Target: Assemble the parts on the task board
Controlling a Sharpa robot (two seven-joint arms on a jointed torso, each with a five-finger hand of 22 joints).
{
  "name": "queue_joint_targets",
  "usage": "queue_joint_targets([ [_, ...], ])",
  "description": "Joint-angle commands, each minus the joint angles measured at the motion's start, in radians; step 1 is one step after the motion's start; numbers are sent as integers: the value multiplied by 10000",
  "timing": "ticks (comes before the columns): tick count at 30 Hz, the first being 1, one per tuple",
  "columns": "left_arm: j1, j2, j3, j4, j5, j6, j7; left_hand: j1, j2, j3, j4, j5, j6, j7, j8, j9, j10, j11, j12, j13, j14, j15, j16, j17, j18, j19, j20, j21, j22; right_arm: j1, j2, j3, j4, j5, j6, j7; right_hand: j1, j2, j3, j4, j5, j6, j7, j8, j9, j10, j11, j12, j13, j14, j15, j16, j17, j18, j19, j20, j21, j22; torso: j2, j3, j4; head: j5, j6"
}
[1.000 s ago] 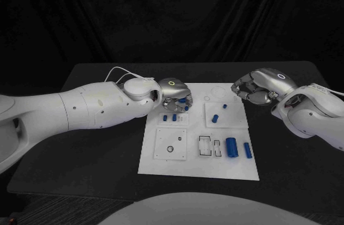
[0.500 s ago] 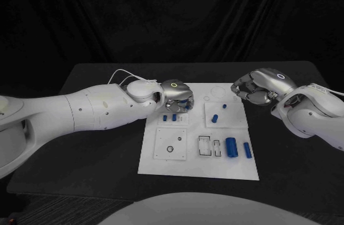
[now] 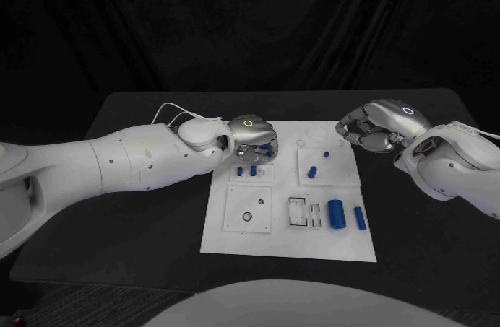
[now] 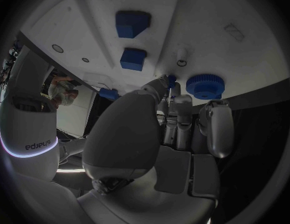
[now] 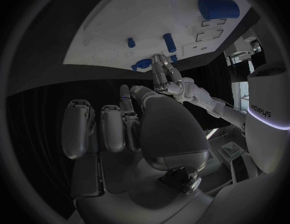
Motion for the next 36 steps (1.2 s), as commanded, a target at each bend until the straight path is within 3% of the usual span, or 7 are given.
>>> queue_joint_targets([
  [1,-20,-148,6,196,-66,-639,315,72,47,-37,-36,-105,62,1,-51,-29,283,-189,-98,-63,105,-8,-27,-5,-80,93,-3,67,1943,-21,-20,7,17,-8,-39,-30,59,-13,10,-61,66,49,12,-32,13,687,68,-50,1847,447,79,-9,-10,67,129,88,-56,1914,-2,-3,18,-17,0],
  [8,49,-608,9,789,-66,-933,391,18,20,-74,27,-210,19,-29,-134,-82,280,-207,-281,-164,150,-37,-90,-104,-75,89,-15,36,1935,-21,-29,7,17,-8,-18,-45,59,-13,10,-61,66,49,12,-32,13,687,68,-50,1847,447,79,-9,-10,67,129,88,-56,1914,-5,-2,14,13,0],
  [17,244,-1126,10,1392,-66,-383,336,-84,-58,-134,176,-454,-115,-96,-269,-178,246,-249,-569,-317,68,-57,-253,-338,-40,-11,-13,-153,1883,-21,-18,7,14,-8,-1,-59,68,-6,18,-68,68,50,11,-32,14,688,67,-48,1850,447,78,-8,-8,66,130,88,-52,1915,-24,8,19,-6,0],
  [23,271,-1334,9,1492,-66,-37,247,-61,-119,-124,231,-492,-418,-100,-334,-284,311,-234,-685,-379,-1,-54,-335,-464,-29,-45,-11,-218,1870,-21,-24,7,-1,-8,6,-58,68,-6,18,-68,68,50,11,-32,14,688,67,-48,1850,447,78,-8,-8,66,130,88,-52,1915,-20,23,15,-21,0],
  [36,276,-1517,6,1441,-66,130,120,-20,-163,-103,264,-541,-553,-91,-323,-342,212,-214,-837,-439,-109,-40,-440,-629,-4,-121,-9,-349,1836,-49,-3,7,-30,-8,8,-36,68,-6,18,-68,68,50,11,-32,14,688,67,-48,1850,447,78,-8,-8,66,130,88,-52,1915,-2,-11,17,20,0],
])
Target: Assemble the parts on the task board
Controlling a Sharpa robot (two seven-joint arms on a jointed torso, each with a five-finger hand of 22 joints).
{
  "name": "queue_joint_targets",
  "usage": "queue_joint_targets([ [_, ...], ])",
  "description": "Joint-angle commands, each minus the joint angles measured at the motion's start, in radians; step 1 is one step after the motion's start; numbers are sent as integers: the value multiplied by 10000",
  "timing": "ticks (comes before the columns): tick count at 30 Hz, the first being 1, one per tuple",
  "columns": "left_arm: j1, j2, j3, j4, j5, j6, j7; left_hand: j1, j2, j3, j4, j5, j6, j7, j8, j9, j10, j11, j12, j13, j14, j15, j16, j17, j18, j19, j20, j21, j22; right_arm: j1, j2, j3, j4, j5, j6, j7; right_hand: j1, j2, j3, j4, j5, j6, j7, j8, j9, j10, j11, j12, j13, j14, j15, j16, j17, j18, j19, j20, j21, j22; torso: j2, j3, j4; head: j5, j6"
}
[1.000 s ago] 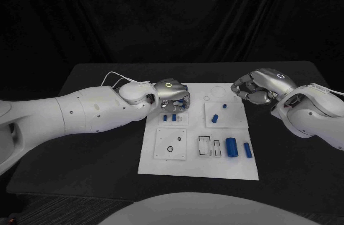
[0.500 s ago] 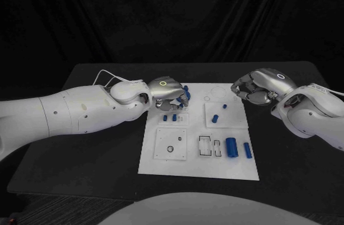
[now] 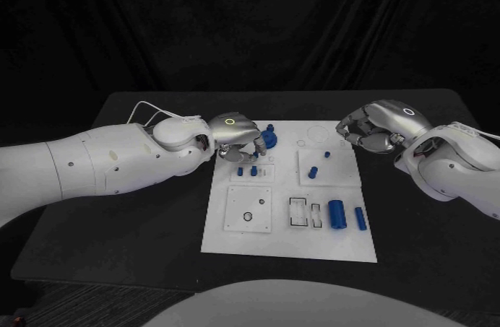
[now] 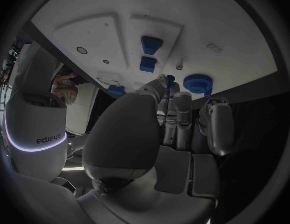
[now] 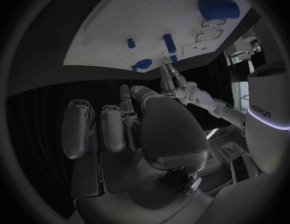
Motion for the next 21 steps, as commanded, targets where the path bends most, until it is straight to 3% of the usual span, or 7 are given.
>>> queue_joint_targets([
  [1,20,31,6,-45,-51,224,-22,-12,-76,7,38,-59,-64,-4,-35,-11,-82,-15,-28,-3,-70,-28,-36,-8,-10,-53,2,-41,1836,-30,-2,7,-7,-14,-15,-34,80,1,30,-83,68,49,14,-35,11,684,68,-53,1846,447,77,-7,-5,70,125,87,-68,1915,4,-11,-1,-6,0],
  [21,7,-37,5,-140,-51,-107,-171,15,-78,19,47,-48,-15,12,18,-13,-17,1,-36,3,-64,-17,-18,21,-21,-29,3,-1,1852,-46,-22,7,-10,-14,18,-36,89,9,39,-92,69,48,14,-37,12,687,68,-51,1852,446,77,-8,-8,66,130,87,-53,1919,-4,-8,-20,-32,0],
])
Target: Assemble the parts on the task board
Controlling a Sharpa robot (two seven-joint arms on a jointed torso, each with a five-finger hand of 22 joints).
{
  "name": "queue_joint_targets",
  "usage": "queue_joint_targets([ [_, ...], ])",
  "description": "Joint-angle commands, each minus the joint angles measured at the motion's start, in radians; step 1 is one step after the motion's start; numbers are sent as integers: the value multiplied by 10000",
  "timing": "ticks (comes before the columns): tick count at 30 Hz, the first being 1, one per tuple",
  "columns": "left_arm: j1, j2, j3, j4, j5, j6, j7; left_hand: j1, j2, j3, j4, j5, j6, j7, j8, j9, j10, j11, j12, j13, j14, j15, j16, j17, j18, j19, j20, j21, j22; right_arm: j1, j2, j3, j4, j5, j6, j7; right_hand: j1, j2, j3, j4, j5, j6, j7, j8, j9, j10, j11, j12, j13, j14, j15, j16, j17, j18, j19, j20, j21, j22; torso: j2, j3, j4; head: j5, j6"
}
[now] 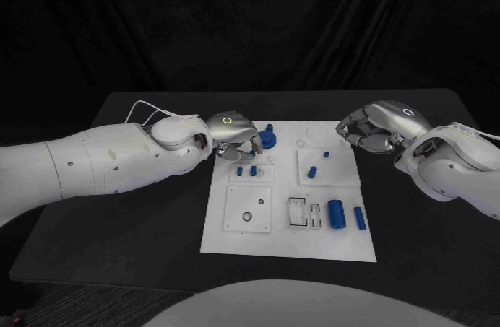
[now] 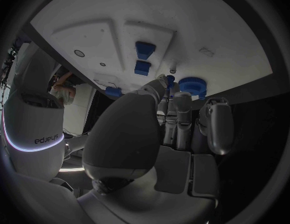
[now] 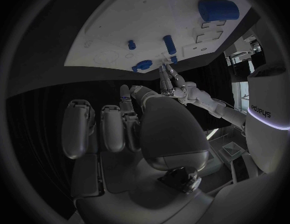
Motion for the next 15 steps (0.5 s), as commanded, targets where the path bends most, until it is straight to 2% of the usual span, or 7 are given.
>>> queue_joint_targets([
  [1,7,-44,6,32,-48,-183,2,16,-79,20,49,-13,-11,12,21,-4,-12,0,-31,22,-32,17,-22,5,-18,-25,-9,-13,1848,-23,-4,7,-3,-14,8,-36,89,9,-2,-51,69,48,14,-37,15,687,69,-51,1844,446,77,-8,-7,66,131,87,-53,1921,-5,3,-2,-11,0],
  [8,9,-157,6,53,-48,-216,24,-32,-36,2,139,-87,272,25,155,42,21,4,-86,19,-16,27,-7,0,-23,-11,-6,-3,1856,-31,12,7,-15,-14,17,-31,95,17,6,-58,69,48,15,-38,16,678,69,-61,1825,445,77,-11,-14,69,125,87,-68,1917,1,6,3,-55,0],
  [15,9,-227,7,26,-48,-212,39,-77,72,-9,235,-122,534,0,266,94,71,-13,-141,-7,49,22,47,53,-36,31,-3,49,1874,-38,27,7,-21,57,32,-9,95,16,7,-60,68,44,17,-41,16,674,70,-65,1818,444,77,-13,-20,71,122,87,-78,1914,-2,6,6,-31,0],
])
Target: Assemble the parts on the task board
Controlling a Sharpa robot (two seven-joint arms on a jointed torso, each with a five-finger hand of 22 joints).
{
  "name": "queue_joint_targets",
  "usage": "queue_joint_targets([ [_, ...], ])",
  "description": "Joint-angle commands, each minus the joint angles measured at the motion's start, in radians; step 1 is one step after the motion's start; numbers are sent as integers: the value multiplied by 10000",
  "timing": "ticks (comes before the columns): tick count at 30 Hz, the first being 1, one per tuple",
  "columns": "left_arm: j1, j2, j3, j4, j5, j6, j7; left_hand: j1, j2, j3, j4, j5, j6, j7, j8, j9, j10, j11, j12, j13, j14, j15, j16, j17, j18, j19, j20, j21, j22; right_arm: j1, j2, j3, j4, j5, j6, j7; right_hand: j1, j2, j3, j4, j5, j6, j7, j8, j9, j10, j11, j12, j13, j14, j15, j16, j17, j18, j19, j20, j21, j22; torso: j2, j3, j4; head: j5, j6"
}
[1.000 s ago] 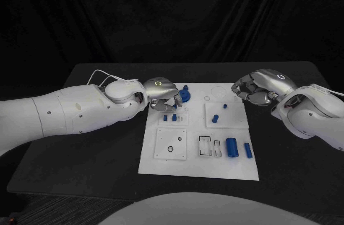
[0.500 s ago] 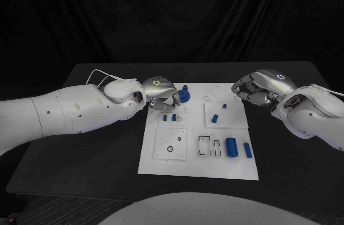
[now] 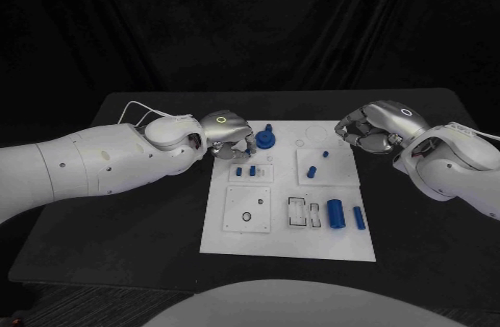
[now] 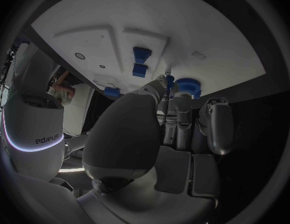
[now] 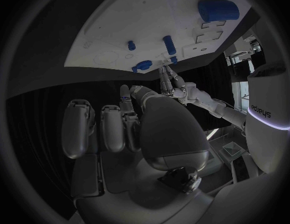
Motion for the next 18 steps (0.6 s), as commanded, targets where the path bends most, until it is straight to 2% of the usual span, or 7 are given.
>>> queue_joint_targets([
  [1,9,-14,6,-12,-47,-94,60,-77,80,-12,74,-43,98,-15,47,19,84,-22,-58,-30,55,20,51,23,-39,36,-3,56,1877,-24,3,7,-4,43,14,-10,95,16,7,-60,68,44,17,-41,17,674,70,-65,1820,444,78,-13,-9,71,122,87,-31,1915,-4,3,1,14,0],
  [6,9,-11,7,-72,-47,-61,59,-48,114,-33,77,-53,272,-51,125,61,126,-48,-87,-50,80,4,63,25,-41,50,-4,65,1881,-27,6,7,-3,56,30,-6,94,15,7,-62,67,38,20,-45,16,670,71,-70,1811,444,78,-12,-7,74,117,87,-43,1911,-3,-2,4,28,0],
  [12,9,36,6,-137,-47,5,59,-38,122,-33,74,-52,296,-55,136,67,137,-53,-89,-52,83,1,65,24,-40,48,-4,61,1880,-28,10,7,-4,60,49,-6,91,14,6,-61,66,33,23,-48,15,668,73,-72,1807,444,79,-10,-3,75,114,87,-51,1909,-1,7,5,43,0],
  [18,9,109,6,-174,-47,84,64,-38,110,-45,73,-55,294,-55,133,68,135,-52,-99,-57,52,0,26,-48,-31,27,-5,21,1868,-28,22,7,-5,61,70,-8,91,14,6,-61,66,33,23,-48,15,668,73,-72,1807,444,79,-10,-3,75,114,87,-51,1909,5,-1,-1,59,0],
])
